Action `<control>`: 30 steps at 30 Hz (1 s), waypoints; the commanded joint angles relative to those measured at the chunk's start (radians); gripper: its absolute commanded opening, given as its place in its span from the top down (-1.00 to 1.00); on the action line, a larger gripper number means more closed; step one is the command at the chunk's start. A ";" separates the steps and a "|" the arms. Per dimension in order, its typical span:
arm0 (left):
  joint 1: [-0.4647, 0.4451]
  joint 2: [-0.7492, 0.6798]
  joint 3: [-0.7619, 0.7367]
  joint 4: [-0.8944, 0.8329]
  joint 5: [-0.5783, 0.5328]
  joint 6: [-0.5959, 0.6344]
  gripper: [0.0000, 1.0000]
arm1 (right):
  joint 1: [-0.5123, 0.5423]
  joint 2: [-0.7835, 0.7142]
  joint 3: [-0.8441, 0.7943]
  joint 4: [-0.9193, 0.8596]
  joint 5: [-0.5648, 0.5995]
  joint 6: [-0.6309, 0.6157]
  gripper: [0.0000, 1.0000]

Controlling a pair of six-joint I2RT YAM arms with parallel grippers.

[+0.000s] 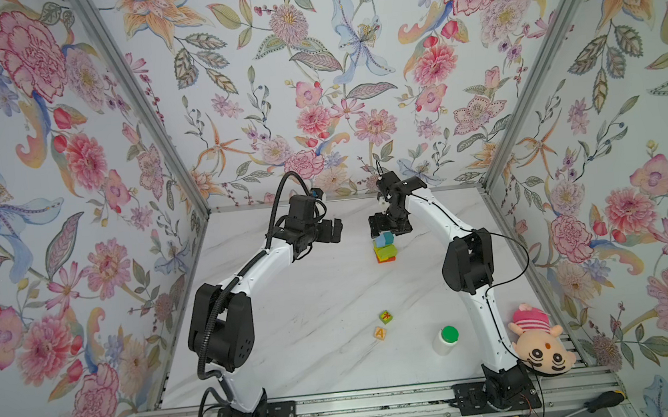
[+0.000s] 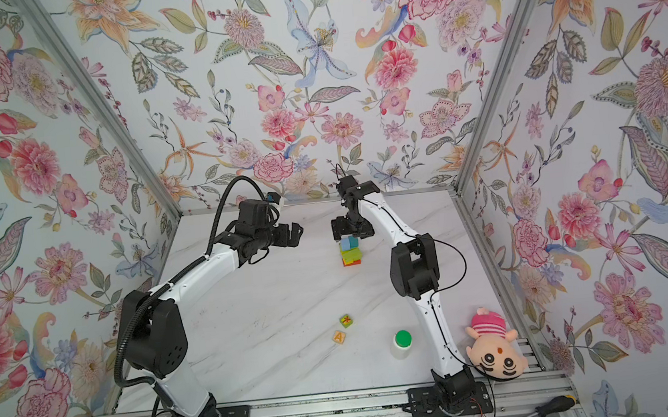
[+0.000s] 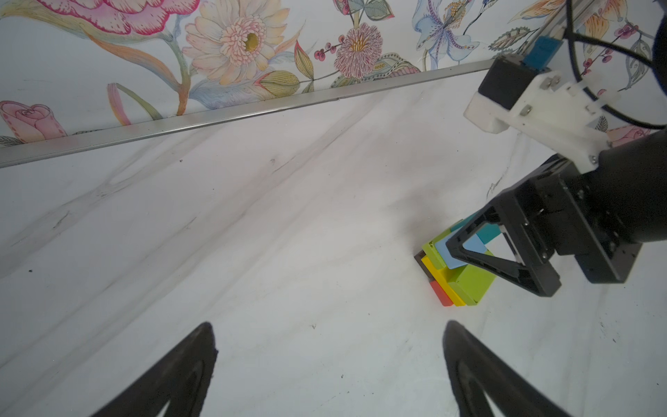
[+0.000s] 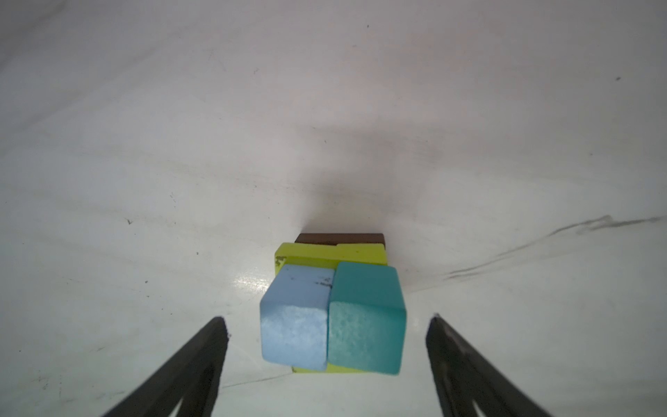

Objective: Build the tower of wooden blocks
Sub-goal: 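Raise the open right gripper off the light-blue and teal cubes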

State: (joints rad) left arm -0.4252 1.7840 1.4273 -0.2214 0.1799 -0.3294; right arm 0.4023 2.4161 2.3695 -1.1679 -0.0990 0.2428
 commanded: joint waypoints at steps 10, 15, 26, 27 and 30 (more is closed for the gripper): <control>0.005 -0.004 -0.013 0.048 0.036 -0.043 -0.98 | -0.002 -0.258 -0.219 -0.027 0.068 -0.007 -0.68; -0.010 -0.008 -0.028 0.056 0.036 -0.045 -0.98 | 0.015 -0.329 -0.355 -0.016 0.090 -0.005 -0.07; -0.025 -0.008 -0.018 0.053 0.030 -0.043 -0.98 | 0.058 -0.368 -0.526 0.091 0.051 0.028 0.20; -0.024 -0.008 -0.017 0.050 0.028 -0.043 -0.99 | 0.062 -0.362 -0.531 0.096 0.048 0.028 0.20; -0.024 -0.007 -0.013 0.041 0.024 -0.039 -0.98 | 0.066 -0.342 -0.532 0.107 0.039 0.032 0.21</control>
State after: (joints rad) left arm -0.4397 1.7840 1.4101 -0.1783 0.2054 -0.3664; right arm 0.4610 2.0800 1.8484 -1.0855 -0.0452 0.2588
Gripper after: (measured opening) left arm 0.993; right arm 0.398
